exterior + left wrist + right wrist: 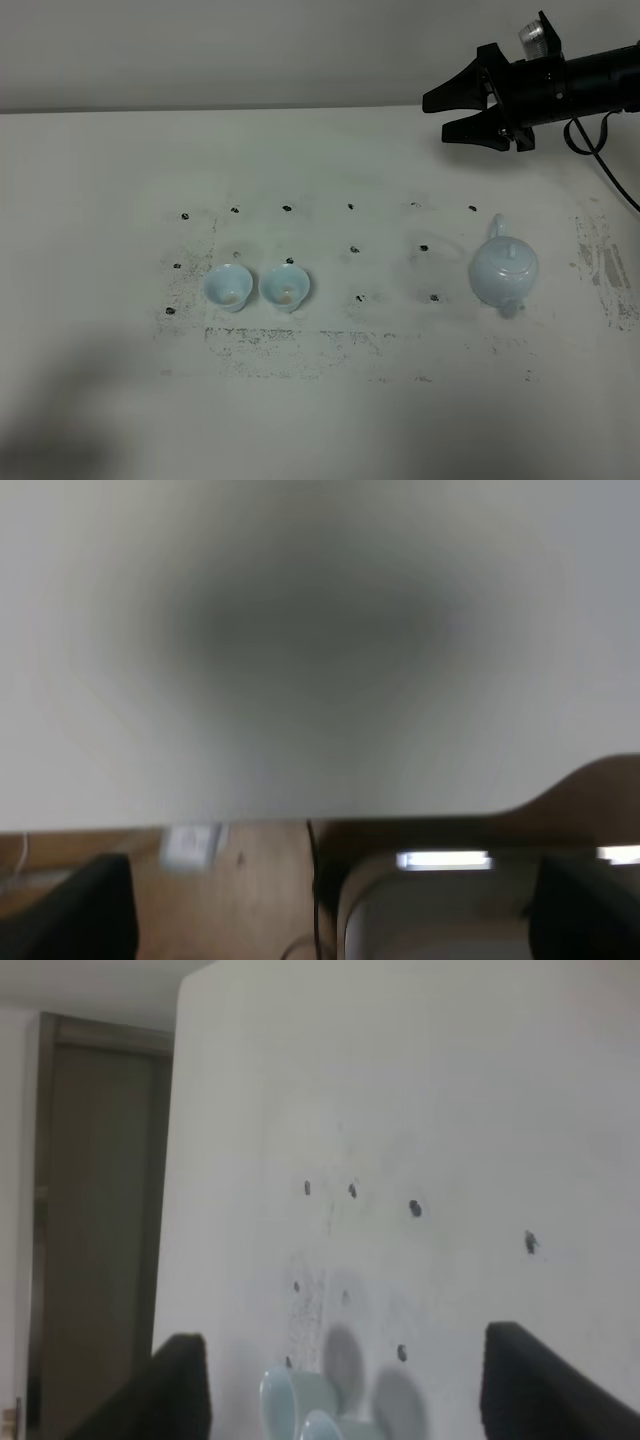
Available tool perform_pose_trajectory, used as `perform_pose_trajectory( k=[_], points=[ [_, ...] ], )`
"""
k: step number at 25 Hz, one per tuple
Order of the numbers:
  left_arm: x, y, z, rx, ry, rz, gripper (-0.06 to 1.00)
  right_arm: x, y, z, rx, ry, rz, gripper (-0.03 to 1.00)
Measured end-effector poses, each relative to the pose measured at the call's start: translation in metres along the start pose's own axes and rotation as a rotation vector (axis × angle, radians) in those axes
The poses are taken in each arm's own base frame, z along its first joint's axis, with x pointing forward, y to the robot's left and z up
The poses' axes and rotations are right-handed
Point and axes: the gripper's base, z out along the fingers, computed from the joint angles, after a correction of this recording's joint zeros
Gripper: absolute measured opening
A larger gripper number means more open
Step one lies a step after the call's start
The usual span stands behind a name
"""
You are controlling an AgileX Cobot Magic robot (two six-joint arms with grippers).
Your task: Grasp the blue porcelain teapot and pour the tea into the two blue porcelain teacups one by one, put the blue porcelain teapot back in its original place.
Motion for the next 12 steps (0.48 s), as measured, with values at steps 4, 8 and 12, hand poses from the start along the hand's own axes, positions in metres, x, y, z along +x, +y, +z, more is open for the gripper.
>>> perform_pose_trajectory(
  k=[4,8,12],
  points=[
    [0.022,-0.004,-0.021,0.014,-0.227,0.016,0.76,0.000,-0.001,0.000,0.008,0.005,-0.004,0.55],
    [0.047,-0.006,-0.035,0.011,-0.432,0.037,0.76,0.001,-0.001,0.000,0.009,0.006,-0.005,0.55],
    [0.059,-0.007,-0.040,0.011,-0.519,0.046,0.76,0.001,-0.001,0.000,0.010,0.007,-0.005,0.55]
  ],
)
